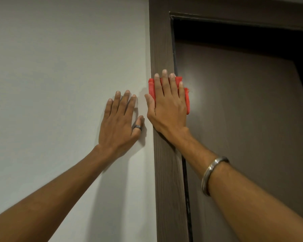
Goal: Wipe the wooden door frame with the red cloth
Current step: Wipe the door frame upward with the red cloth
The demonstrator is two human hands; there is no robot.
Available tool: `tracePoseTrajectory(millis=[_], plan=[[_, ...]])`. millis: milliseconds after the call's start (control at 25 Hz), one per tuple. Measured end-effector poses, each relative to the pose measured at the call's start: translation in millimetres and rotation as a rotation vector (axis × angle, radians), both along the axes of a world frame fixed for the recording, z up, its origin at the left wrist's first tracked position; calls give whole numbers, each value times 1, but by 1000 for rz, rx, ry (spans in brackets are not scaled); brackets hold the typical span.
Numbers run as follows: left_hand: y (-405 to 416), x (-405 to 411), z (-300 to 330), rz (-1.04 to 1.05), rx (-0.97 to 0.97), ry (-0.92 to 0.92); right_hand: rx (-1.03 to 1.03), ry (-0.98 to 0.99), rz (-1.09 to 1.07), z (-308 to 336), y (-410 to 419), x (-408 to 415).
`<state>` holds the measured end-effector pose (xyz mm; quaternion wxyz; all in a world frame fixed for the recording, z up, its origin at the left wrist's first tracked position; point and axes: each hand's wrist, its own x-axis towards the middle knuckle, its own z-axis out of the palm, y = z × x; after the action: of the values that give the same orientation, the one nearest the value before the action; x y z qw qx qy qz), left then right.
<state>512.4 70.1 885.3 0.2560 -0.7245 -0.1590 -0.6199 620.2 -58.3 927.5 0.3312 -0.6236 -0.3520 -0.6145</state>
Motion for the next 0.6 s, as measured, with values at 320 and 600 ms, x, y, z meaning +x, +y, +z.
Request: tracePoseTrajectory(millis=[320,600], plan=[[-1,2,0,29,6,9,-10,-44,-9,6,1,5],[-4,0,-3,1,1,8,12,-62,7,82,-2,2]])
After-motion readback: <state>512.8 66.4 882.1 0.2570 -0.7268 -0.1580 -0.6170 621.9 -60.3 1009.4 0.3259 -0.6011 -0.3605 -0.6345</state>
